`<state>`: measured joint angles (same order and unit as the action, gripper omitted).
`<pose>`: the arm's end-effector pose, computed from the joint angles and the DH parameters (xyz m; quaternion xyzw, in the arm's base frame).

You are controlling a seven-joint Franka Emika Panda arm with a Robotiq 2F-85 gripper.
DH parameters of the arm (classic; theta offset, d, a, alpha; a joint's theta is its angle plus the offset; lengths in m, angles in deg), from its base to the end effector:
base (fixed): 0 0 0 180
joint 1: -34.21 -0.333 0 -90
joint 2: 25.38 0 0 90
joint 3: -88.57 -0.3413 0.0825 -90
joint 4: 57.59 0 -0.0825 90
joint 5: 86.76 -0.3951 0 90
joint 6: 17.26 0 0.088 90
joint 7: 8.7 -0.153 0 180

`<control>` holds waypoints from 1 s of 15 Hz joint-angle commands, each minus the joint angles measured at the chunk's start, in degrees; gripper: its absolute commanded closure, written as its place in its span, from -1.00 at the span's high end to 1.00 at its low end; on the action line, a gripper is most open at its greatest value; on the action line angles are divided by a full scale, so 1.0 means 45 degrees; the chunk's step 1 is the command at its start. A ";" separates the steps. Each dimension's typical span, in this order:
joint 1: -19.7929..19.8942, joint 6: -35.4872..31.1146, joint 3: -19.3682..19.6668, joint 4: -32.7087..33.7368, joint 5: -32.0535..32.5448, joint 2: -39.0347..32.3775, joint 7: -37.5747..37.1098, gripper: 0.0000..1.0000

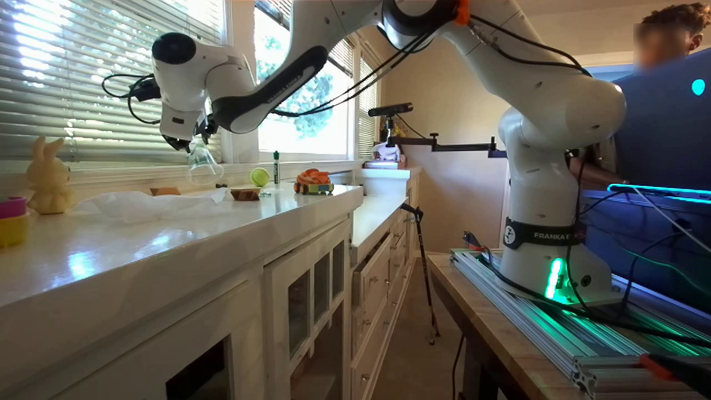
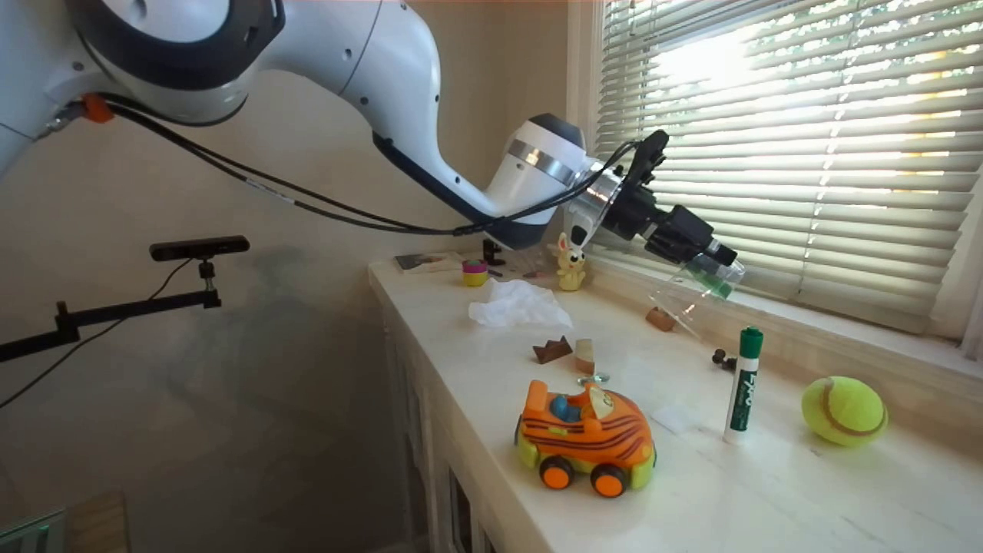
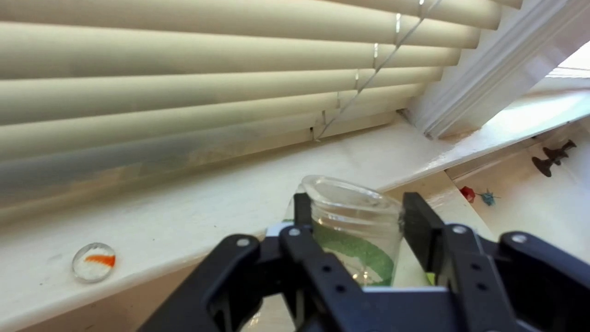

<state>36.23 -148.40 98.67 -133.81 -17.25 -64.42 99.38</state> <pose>0.7931 -0.1885 0.3747 0.2754 0.8008 -0.3966 0.3542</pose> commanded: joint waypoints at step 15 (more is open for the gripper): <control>-0.0036 0.0245 -0.0348 -0.0655 0.2343 0.0163 -0.1599 -0.46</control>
<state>35.89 -148.20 97.77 -135.63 -8.82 -64.47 94.09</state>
